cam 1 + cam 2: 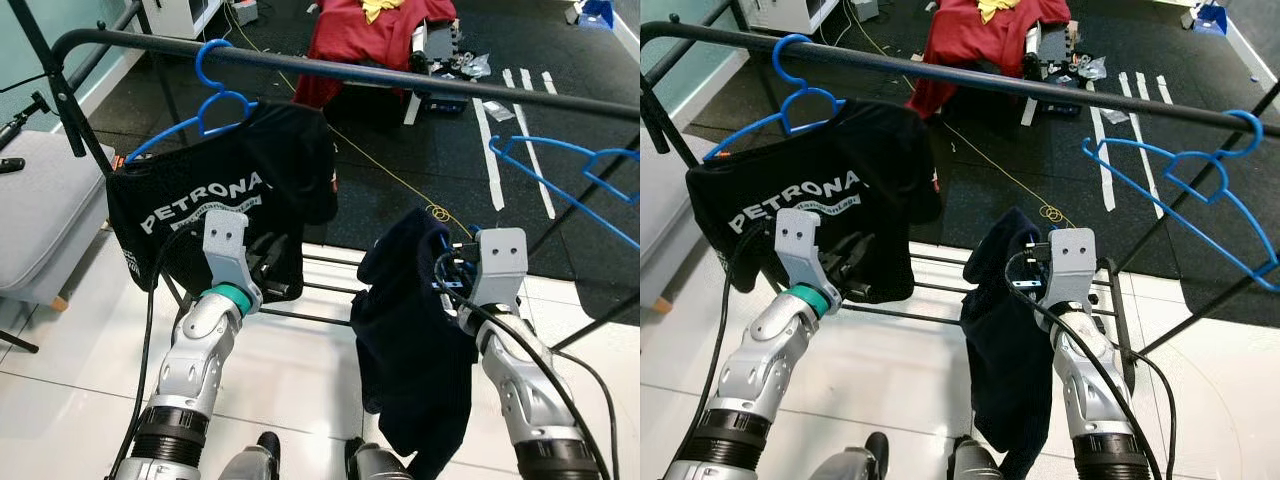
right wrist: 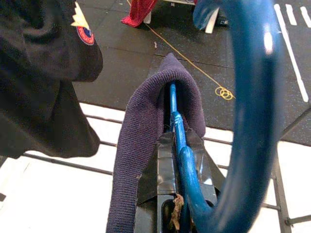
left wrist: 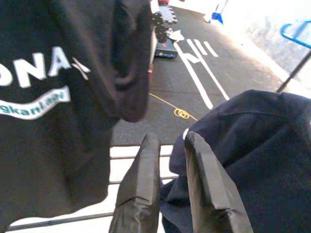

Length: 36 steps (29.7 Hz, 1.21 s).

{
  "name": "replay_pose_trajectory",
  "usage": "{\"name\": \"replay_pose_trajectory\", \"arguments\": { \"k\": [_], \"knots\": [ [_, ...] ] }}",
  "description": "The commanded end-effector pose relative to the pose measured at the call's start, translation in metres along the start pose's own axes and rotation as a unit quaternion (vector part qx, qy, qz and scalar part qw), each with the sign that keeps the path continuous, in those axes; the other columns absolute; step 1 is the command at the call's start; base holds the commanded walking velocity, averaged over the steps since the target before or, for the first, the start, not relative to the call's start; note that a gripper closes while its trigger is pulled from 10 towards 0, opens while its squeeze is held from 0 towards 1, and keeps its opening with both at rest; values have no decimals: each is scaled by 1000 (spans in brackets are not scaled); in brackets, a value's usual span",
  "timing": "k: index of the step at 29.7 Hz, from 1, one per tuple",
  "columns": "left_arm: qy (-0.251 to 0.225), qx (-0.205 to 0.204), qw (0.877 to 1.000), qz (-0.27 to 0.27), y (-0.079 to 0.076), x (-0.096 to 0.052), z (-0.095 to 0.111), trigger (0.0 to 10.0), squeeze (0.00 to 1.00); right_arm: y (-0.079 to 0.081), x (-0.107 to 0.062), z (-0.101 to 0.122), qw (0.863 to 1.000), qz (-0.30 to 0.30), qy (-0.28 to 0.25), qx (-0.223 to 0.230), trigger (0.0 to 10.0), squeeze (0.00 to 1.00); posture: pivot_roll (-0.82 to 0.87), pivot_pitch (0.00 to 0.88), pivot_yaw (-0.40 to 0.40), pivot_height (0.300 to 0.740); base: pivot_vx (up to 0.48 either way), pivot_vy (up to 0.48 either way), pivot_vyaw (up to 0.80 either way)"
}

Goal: Hang hanger

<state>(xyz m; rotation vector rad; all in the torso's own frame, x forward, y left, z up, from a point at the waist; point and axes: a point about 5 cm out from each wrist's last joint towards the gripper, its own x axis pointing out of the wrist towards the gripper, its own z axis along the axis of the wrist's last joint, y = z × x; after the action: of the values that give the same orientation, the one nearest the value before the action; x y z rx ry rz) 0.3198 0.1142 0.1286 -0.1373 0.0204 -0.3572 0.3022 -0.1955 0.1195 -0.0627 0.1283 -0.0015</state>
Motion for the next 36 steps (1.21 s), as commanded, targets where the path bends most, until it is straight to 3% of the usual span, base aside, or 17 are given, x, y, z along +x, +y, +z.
{"name": "replay_pose_trajectory", "arguments": {
  "k": [1, 24, 36],
  "knots": [
    [11, -4, 1000, -1, 1, -1, -4, 10000, 0, 0, -2, 2, 1000, -3, -8, 4, 10000, 0, -90, 101, 10, 740, -307, 0, 0],
    [13, 0, 1000, -8, 3, -1, -2, 10000, 0, -1, -3, 0, 1000, -7, -2, 16, 10000, 0, -87, 101, 19, 740, -281, 0, 0],
    [37, 22, 999, -24, 3, 4, -2, 10000, 0, -2, -3, -2, 999, -19, 4, 37, 10000, 0, -85, 105, 32, 740, 0, 0, 0]
  ]
}}
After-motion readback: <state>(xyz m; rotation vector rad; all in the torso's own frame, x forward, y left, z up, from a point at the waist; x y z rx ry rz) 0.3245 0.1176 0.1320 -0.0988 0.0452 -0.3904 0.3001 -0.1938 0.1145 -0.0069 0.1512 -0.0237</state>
